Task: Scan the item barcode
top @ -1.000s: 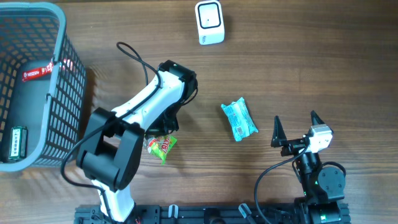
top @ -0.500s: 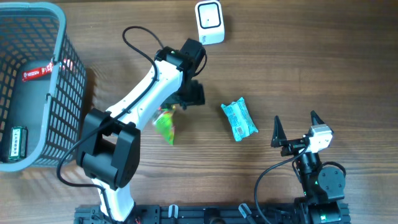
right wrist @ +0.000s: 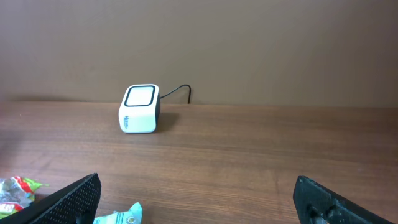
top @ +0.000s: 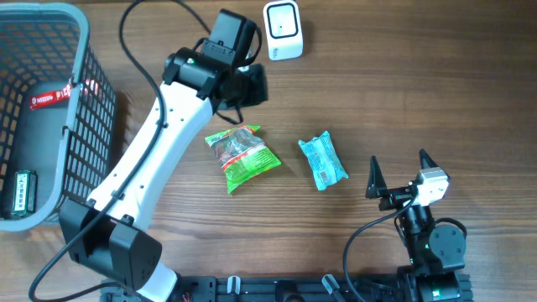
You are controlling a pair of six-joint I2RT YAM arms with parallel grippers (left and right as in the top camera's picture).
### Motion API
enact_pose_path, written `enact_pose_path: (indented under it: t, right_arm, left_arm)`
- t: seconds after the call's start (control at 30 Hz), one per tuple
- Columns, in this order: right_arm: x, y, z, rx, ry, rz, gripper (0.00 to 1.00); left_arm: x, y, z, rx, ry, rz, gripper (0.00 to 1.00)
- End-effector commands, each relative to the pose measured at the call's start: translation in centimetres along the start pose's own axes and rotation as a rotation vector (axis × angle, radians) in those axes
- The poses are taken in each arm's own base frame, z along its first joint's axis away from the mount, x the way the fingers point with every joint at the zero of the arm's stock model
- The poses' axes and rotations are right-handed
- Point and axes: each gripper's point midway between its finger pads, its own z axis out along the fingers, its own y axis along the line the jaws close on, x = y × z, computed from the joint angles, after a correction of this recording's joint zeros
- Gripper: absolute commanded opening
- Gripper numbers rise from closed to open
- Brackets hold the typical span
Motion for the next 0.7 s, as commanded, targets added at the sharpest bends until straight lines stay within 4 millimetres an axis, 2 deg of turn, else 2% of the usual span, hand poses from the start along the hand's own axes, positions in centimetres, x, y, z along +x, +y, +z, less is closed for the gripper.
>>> enact_pose_path:
  t: [0.0, 0.17, 0.23, 0.33, 0.4, 0.47, 0.5, 0.53, 0.6, 0.67]
  right_arm:
    - [-0.1, 0.0, 0.0, 0.0, -0.007, -0.013, 1.0]
    - [-0.1, 0.0, 0.0, 0.0, -0.007, -0.013, 1.0]
    - [-0.1, 0.0, 0.0, 0.0, -0.007, -0.013, 0.99]
    - [-0.1, 0.0, 0.0, 0.0, -0.007, -0.013, 1.0]
    - [-0.1, 0.0, 0.0, 0.0, -0.007, -0.013, 1.0]
    - [-0.1, 0.0, 0.0, 0.0, -0.007, -0.013, 1.0]
    - [-0.1, 0.0, 0.0, 0.0, -0.007, -0.013, 1.0]
    - [-0.1, 0.0, 0.0, 0.0, -0.007, -0.013, 1.0]
    - [-0.1, 0.0, 0.0, 0.0, -0.007, -0.013, 1.0]
    - [-0.1, 0.0, 0.0, 0.0, -0.007, -0.013, 1.0]
  left_arm:
    - [1.7, 4.8, 1.9, -0.226, 0.05, -0.013, 0.04]
    - [5.6, 7.2, 6.1, -0.276, 0.138, -0.045, 0.05]
    - [7.0, 7.6, 7.8, -0.263, 0.167, -0.057, 0.06]
    - [10.9, 6.6, 11.4, -0.131, 0.252, -0.068, 0.12]
    - [13.2, 4.5, 12.7, 0.006, 0.31, -0.065, 0.21]
    - [13.1, 2.1, 12.6, 0.124, 0.319, -0.058, 0.35]
    - [12.4, 0.2, 12.1, 0.217, 0.311, -0.049, 0.39]
    - [11.4, -0.8, 11.5, 0.26, 0.286, -0.042, 0.42]
    - [9.0, -2.2, 9.8, 0.299, 0.216, -0.002, 0.47]
    - [5.9, -2.0, 7.3, 0.257, 0.103, -0.003, 0.51]
